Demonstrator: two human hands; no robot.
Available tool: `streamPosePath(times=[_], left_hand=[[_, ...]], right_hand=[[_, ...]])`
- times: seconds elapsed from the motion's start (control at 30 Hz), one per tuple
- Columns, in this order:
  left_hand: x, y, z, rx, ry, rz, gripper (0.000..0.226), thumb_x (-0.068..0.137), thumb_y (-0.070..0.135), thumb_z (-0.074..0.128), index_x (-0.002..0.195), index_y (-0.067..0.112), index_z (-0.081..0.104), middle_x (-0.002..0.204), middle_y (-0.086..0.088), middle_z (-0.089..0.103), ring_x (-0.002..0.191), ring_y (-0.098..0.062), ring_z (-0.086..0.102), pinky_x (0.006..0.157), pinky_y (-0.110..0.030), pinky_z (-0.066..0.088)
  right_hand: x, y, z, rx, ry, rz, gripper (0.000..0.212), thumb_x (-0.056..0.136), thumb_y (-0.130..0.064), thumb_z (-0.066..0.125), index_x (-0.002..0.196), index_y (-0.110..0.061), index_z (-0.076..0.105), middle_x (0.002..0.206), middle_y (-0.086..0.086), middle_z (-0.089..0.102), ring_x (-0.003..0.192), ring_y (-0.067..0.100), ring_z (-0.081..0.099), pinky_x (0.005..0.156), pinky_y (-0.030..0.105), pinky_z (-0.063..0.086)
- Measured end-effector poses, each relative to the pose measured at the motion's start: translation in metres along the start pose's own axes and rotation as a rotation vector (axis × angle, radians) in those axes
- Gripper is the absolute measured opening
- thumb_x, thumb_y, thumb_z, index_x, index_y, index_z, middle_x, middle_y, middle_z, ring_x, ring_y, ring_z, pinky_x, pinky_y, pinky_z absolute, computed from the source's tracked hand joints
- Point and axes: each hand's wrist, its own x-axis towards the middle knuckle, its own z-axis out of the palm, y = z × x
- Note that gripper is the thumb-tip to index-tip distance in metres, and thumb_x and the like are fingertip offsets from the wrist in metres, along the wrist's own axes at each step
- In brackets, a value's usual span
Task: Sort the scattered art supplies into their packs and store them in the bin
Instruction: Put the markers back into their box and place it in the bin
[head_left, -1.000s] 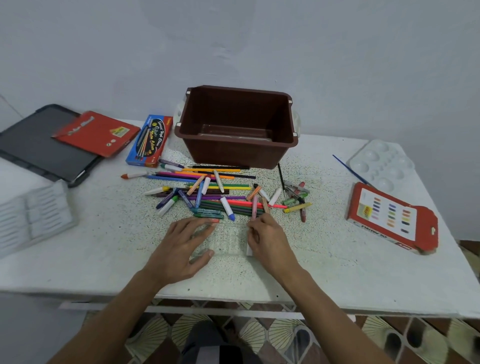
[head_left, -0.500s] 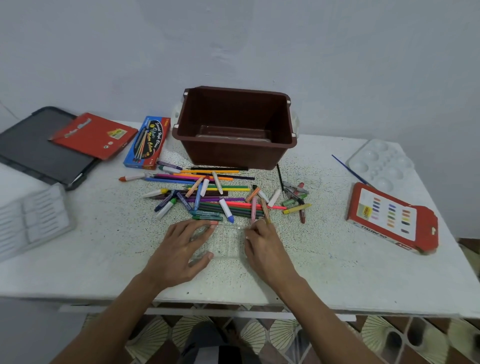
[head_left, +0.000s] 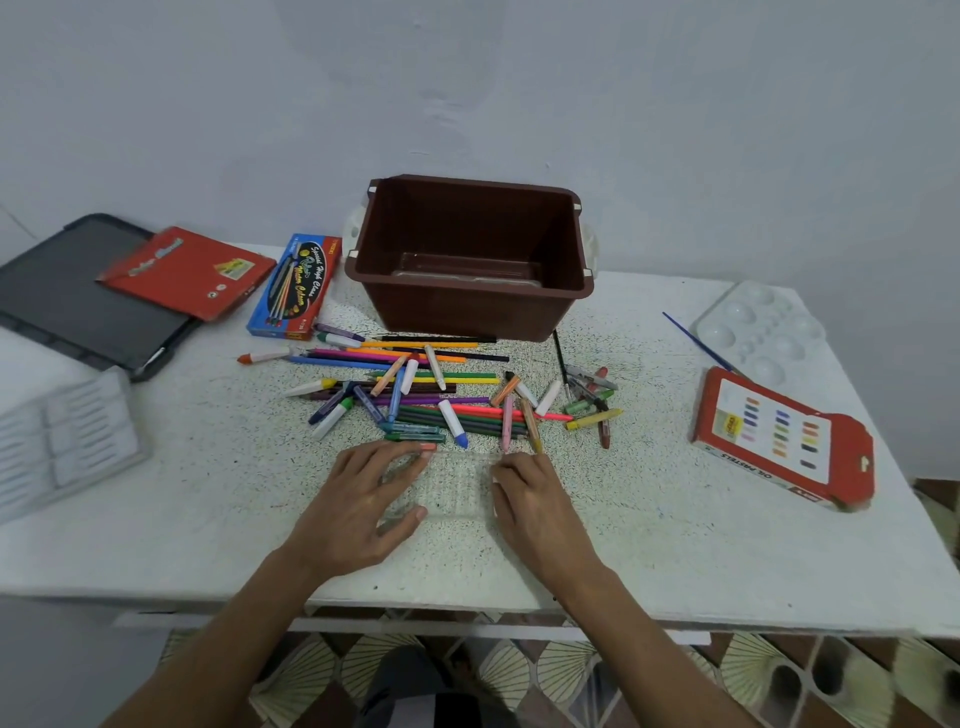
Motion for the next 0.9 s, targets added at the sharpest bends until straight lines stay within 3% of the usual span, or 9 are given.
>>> streamPosePath(times=[0.13,0.2,0.3,0.4,0.73,0.9], left_hand=[[-0.001,0.0,0.0,-0.012,0.006,0.0,0.057,0.095,0.049,0.048,0.142,0.016,0.053,0.142,-0.002,0.05,0.127,-0.024,0.046,0.104,-0.042,0.036],[-0.001,-0.001,0.0,-0.016,-0.001,-0.005,0.058,0.095,0.049,0.048,0.142,0.016,0.052,0.143,-0.002,0.05,0.128,-0.024,0.046,0.104,-0.043,0.037],[-0.001,-0.001,0.001,-0.019,-0.003,-0.008,0.058,0.095,0.05,0.047,0.142,0.017,0.052,0.143,-0.002,0.049,0.128,-0.024,0.046,0.104,-0.043,0.036],[-0.002,-0.001,0.0,-0.023,-0.001,-0.001,0.056,0.096,0.049,0.048,0.141,0.016,0.053,0.143,-0.001,0.049,0.128,-0.024,0.046,0.104,-0.042,0.035],[-0.001,0.0,0.0,-0.033,-0.018,-0.015,0.058,0.097,0.051,0.044,0.142,0.016,0.052,0.143,-0.001,0.049,0.129,-0.024,0.046,0.104,-0.045,0.039],[-0.001,-0.001,0.0,-0.043,-0.01,-0.013,0.057,0.095,0.049,0.048,0.141,0.016,0.053,0.144,0.0,0.049,0.129,-0.023,0.045,0.105,-0.043,0.037]], right_hand=[[-0.002,0.002,-0.003,-0.046,0.051,-0.072,0.015,0.075,-0.003,0.08,0.089,-0.003,0.075,0.095,0.006,0.073,0.1,0.017,0.051,0.083,0.035,0.046],[-0.005,0.004,-0.001,-0.004,0.102,-0.057,0.011,0.085,-0.008,0.071,0.094,-0.003,0.075,0.099,0.006,0.073,0.102,0.015,0.05,0.085,0.033,0.045],[-0.011,0.009,0.004,0.075,0.079,0.009,0.027,0.098,-0.021,0.053,0.106,-0.006,0.074,0.11,0.002,0.072,0.104,0.017,0.053,0.09,0.032,0.047],[-0.015,0.015,0.005,0.102,0.056,-0.019,0.023,0.099,-0.02,0.056,0.111,-0.008,0.072,0.117,0.001,0.07,0.106,0.02,0.057,0.094,0.034,0.045],[-0.019,0.019,0.008,0.096,0.058,-0.077,0.018,0.098,-0.017,0.058,0.105,-0.008,0.072,0.118,0.003,0.069,0.105,0.02,0.06,0.093,0.035,0.045],[-0.002,0.026,-0.005,0.129,0.125,0.034,0.024,0.096,-0.019,0.053,0.106,-0.006,0.071,0.112,0.006,0.068,0.102,0.018,0.054,0.089,0.029,0.044]])
